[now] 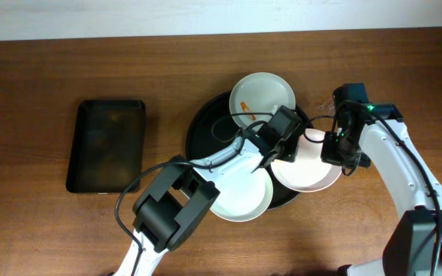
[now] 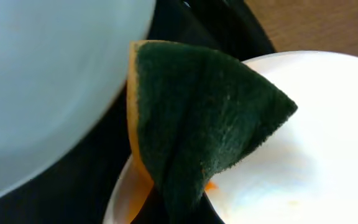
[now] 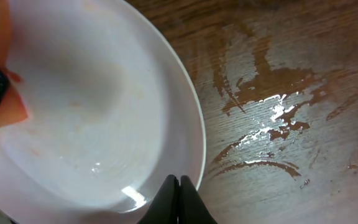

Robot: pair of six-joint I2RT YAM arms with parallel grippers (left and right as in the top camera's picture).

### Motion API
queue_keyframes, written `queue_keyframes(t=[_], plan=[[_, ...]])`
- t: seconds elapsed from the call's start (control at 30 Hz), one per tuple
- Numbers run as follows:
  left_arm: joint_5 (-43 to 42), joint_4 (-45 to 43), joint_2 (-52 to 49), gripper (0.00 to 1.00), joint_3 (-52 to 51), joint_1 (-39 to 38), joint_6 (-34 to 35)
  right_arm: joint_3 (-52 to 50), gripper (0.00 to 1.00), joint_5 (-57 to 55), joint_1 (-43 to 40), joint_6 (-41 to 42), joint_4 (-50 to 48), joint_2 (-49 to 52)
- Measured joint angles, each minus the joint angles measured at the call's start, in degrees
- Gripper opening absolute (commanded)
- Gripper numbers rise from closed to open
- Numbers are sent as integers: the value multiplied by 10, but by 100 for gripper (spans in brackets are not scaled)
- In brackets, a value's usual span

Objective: Clean dirty plates on tray and stack at the side
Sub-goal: 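Scrub the tilted right plate with the sponge held in the left gripper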

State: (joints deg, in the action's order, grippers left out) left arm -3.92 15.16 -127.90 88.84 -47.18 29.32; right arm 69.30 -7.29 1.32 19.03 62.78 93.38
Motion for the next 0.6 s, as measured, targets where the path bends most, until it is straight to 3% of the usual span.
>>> queue_keyframes(t=[0.27, 0.3, 0.37, 0.43, 0.5, 0.6], plan=[[26, -27, -6, 0, 0, 0, 0, 0, 6, 3, 0, 0, -2, 0], [26, -27, -6, 0, 0, 0, 0, 0, 14, 3, 0, 0, -3, 0], [27, -27, -6, 0, 0, 0, -4, 0, 46, 3, 0, 1, -12, 0], [27, -24, -6, 0, 3, -2, -14, -2, 59, 3, 0, 0, -22, 0], [27, -19, -6, 0, 10, -5, -27, -2, 66, -4, 0, 0, -35, 0], [29, -14, -6, 0, 16, -11, -36, -5, 66, -6, -1, -1, -54, 0]])
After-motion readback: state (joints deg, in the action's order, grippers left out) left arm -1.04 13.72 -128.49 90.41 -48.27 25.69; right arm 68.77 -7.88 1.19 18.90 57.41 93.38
